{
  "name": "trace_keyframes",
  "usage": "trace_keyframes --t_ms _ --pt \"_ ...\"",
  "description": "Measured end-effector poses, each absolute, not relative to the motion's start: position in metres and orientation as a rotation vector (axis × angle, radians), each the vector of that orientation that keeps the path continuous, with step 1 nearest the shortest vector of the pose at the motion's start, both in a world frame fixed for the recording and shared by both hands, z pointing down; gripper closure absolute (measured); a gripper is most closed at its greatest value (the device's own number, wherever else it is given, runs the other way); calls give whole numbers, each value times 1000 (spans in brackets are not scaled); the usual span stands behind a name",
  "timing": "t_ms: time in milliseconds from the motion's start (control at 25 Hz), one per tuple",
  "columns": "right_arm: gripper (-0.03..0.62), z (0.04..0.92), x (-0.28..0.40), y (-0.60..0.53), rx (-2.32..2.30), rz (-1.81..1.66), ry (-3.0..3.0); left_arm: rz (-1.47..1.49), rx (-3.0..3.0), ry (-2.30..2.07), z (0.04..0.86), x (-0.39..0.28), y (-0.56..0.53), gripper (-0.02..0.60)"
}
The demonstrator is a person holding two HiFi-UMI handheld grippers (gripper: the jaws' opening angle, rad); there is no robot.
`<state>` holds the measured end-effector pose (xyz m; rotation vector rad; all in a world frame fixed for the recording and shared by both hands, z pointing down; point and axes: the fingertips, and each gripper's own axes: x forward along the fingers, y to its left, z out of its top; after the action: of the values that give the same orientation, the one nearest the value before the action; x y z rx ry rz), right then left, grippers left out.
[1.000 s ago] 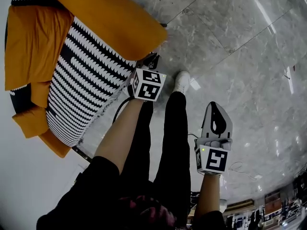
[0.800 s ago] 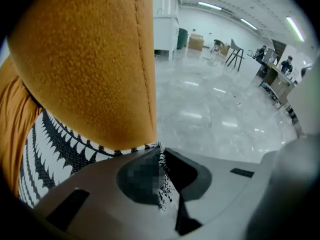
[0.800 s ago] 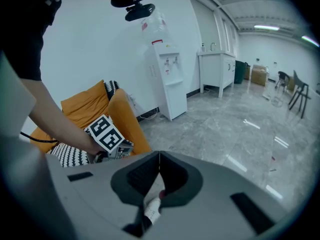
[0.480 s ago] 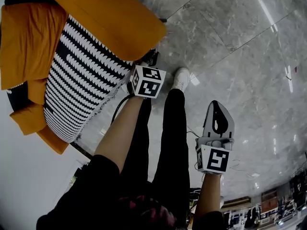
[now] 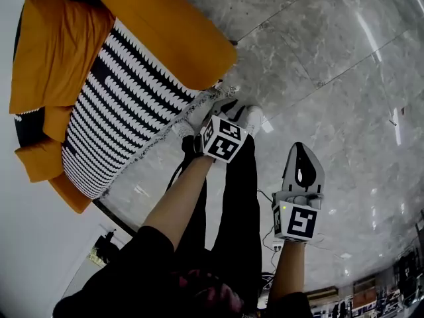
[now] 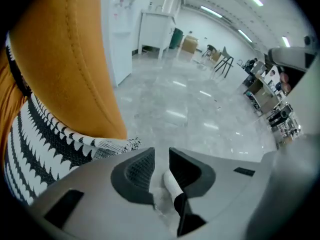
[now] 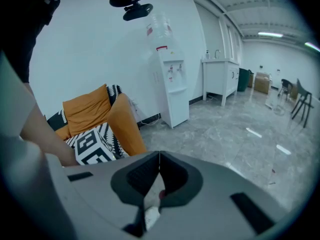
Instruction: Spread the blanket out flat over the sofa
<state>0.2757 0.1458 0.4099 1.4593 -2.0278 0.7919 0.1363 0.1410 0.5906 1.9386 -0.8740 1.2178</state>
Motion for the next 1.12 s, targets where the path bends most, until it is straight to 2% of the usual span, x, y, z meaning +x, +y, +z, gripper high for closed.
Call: trace_keyframes --t_ms 160,280,640,1120 --pt "572 389 265 129 1445 752 -2081 1187 1988 -859 557 148 151 545" --pt "572 368 253 114 1421 708 -2124 1118 2012 -896 523 152 148 563" --pt "574 299 201 71 1322 554 -2255 949 2061 -1099 435 123 101 571" --pt "574 230 87 61 1204 428 -2385 782 2070 -1345 331 14 76 571"
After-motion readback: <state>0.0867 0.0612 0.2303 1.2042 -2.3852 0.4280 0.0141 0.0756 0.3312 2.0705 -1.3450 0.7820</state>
